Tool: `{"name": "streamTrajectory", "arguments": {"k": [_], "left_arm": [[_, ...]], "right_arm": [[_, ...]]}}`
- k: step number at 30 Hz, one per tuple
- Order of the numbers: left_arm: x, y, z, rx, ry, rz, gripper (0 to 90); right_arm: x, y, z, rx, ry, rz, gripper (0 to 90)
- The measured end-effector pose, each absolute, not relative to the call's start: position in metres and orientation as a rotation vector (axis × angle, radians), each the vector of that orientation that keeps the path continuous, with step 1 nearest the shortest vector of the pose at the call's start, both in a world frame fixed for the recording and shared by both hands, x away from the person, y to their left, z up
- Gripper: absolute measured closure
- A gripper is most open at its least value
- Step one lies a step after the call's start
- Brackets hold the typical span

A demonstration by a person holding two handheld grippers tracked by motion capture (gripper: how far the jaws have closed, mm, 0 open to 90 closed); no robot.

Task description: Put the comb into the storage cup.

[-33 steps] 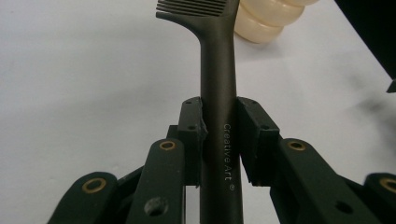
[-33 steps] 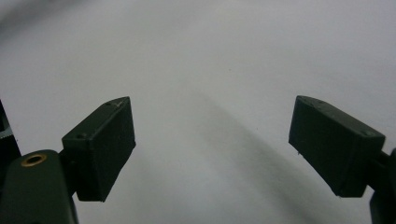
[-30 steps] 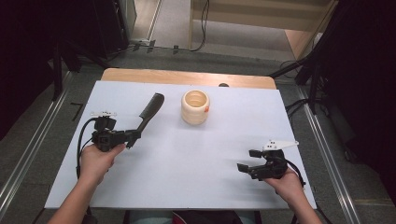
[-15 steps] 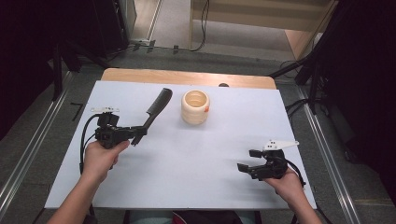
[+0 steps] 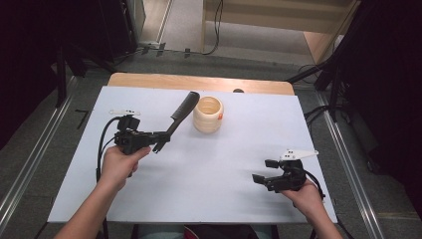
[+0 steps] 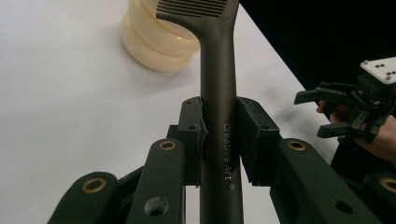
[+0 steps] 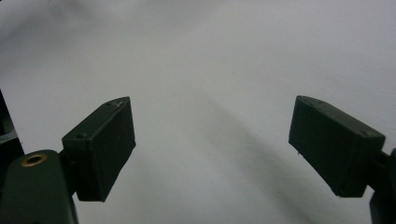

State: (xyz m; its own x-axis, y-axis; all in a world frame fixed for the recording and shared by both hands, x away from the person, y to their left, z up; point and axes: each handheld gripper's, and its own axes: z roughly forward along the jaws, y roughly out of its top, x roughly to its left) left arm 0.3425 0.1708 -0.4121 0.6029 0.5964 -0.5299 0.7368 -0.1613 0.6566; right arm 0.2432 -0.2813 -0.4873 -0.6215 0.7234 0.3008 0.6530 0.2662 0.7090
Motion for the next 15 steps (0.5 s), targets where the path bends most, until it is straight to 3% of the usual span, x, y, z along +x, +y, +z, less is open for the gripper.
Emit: {"name": "streamTrajectory", "arguments": {"k": [15], "left_arm": [[0.346, 0.112, -0.407, 1.906, 0.972, -0.291, 73.2]], "right_arm": [[0.242, -0.284, -0.485, 1.327, 2.408, 1.312, 12.7]]}}
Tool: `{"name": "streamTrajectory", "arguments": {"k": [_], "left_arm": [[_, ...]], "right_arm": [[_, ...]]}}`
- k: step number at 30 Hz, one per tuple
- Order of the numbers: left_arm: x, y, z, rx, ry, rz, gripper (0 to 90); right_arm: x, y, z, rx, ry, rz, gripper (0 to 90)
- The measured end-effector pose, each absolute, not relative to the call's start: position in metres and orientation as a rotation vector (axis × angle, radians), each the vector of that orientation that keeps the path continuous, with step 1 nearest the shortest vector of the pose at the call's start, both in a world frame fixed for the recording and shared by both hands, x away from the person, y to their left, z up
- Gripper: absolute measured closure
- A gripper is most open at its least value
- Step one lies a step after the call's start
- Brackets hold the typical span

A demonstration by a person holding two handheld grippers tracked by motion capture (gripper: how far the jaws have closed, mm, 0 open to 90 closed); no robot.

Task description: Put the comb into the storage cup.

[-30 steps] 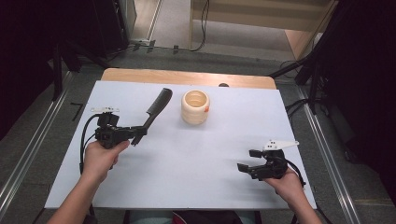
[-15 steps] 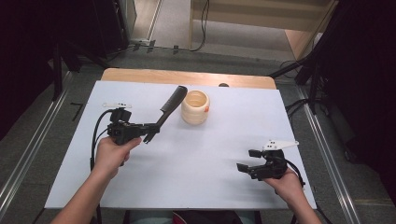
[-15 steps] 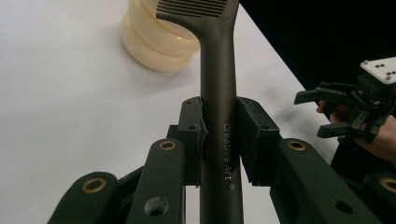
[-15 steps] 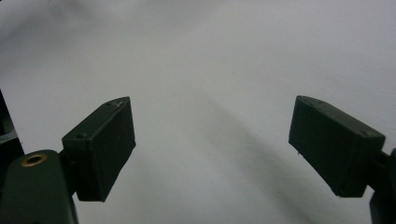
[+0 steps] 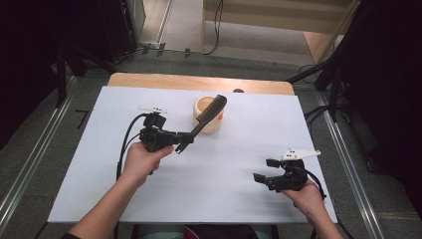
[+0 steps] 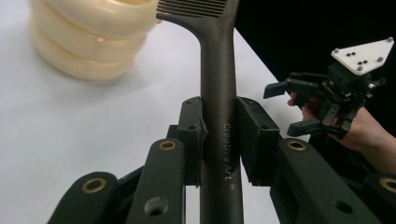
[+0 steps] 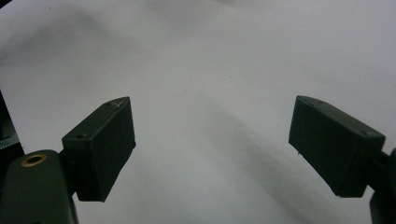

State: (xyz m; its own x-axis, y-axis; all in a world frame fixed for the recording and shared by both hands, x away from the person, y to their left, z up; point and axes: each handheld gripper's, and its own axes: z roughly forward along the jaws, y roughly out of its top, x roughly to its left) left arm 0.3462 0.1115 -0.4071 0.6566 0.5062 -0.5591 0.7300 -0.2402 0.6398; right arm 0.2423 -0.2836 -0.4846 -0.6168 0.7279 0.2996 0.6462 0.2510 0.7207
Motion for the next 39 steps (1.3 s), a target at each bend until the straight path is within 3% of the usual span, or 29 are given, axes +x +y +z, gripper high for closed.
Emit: {"name": "streamTrajectory", "arguments": {"k": [25, 39], "left_arm": [[0.347, 0.040, -0.429, 1.862, 0.989, -0.358, 73.2], [0.346, 0.013, -0.443, 1.801, 1.012, -0.371, 73.2]], "right_arm": [[0.240, -0.280, -0.458, 1.502, 2.217, 1.347, 12.8], [0.252, -0.272, -0.427, 1.630, 2.073, 1.305, 21.6]]}}
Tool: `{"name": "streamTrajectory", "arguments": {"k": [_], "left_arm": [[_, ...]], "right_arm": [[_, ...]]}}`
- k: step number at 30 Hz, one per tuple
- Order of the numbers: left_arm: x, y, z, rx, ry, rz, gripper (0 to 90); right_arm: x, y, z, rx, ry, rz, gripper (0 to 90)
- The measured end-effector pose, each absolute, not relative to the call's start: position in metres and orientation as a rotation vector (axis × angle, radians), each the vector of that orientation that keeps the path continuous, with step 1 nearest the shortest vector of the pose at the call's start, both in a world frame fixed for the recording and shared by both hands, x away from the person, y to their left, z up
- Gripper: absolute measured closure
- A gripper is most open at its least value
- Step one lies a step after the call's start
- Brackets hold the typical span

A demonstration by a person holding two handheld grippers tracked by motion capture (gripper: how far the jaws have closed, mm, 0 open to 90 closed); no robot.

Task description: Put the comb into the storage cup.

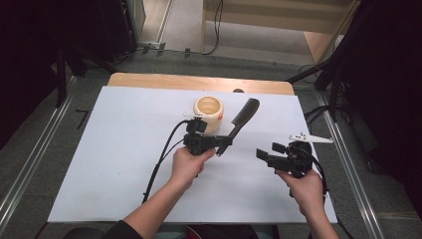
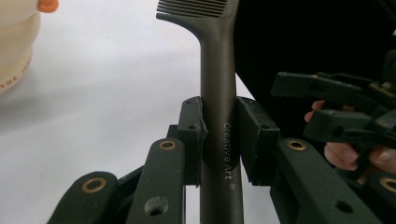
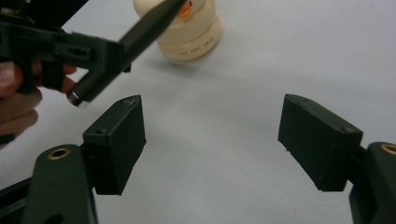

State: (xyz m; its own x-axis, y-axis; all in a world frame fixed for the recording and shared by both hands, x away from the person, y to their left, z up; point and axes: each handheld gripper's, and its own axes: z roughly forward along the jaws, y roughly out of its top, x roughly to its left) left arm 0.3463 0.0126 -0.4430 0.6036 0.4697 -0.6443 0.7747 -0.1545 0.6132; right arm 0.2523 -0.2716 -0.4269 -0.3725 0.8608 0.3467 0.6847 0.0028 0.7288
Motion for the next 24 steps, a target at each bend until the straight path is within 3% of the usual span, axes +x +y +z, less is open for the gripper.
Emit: {"name": "streamTrajectory", "arguments": {"k": [24], "left_arm": [[0.344, -0.009, -0.460, 1.682, 1.102, -0.419, 73.2]], "right_arm": [[0.289, -0.252, -0.411, 1.729, 2.051, 1.323, 25.1]]}}
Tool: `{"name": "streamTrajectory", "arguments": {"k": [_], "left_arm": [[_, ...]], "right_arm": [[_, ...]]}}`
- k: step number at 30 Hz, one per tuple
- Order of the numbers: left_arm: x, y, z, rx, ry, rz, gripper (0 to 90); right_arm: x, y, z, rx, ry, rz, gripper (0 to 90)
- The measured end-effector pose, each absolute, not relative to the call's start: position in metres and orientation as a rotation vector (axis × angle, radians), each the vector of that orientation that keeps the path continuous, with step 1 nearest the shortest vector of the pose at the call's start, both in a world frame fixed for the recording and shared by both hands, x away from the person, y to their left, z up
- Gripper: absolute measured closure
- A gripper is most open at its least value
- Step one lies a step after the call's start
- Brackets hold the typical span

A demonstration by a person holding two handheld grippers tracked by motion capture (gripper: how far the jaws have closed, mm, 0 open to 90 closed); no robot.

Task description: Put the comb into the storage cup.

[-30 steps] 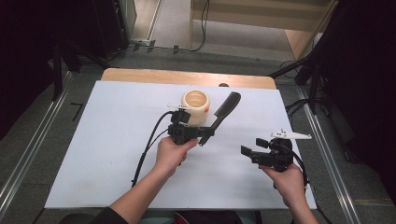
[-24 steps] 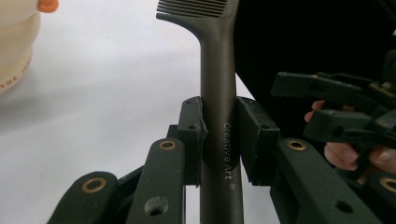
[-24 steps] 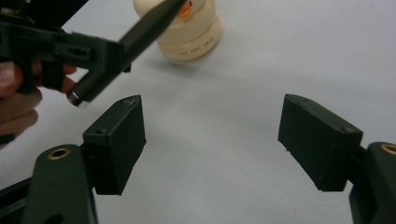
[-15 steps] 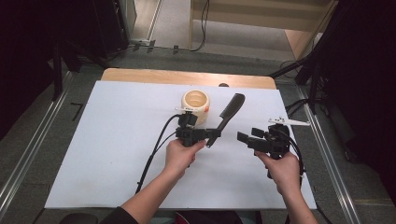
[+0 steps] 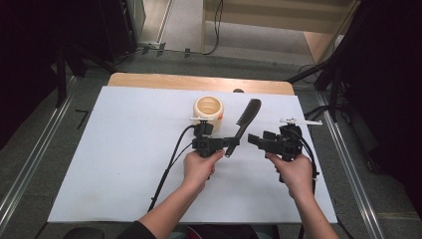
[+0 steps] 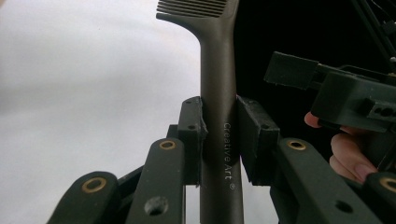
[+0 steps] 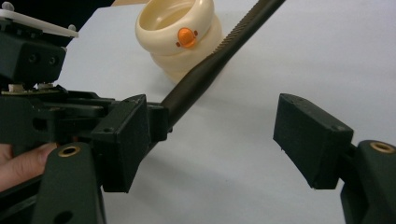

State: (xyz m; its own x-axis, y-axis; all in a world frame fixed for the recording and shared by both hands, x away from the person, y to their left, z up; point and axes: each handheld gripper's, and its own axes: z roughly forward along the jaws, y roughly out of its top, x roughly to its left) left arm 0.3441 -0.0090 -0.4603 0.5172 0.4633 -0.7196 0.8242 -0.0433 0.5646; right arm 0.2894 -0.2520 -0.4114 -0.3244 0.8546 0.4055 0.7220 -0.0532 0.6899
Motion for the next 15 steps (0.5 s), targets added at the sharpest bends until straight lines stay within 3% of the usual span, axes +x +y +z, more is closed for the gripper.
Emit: {"name": "streamTrajectory", "arguments": {"k": [15], "left_arm": [[0.339, -0.021, -0.465, 1.636, 1.124, -0.372, 73.2]], "right_arm": [[0.311, -0.248, -0.410, 1.832, 2.000, 1.322, 27.5]]}}
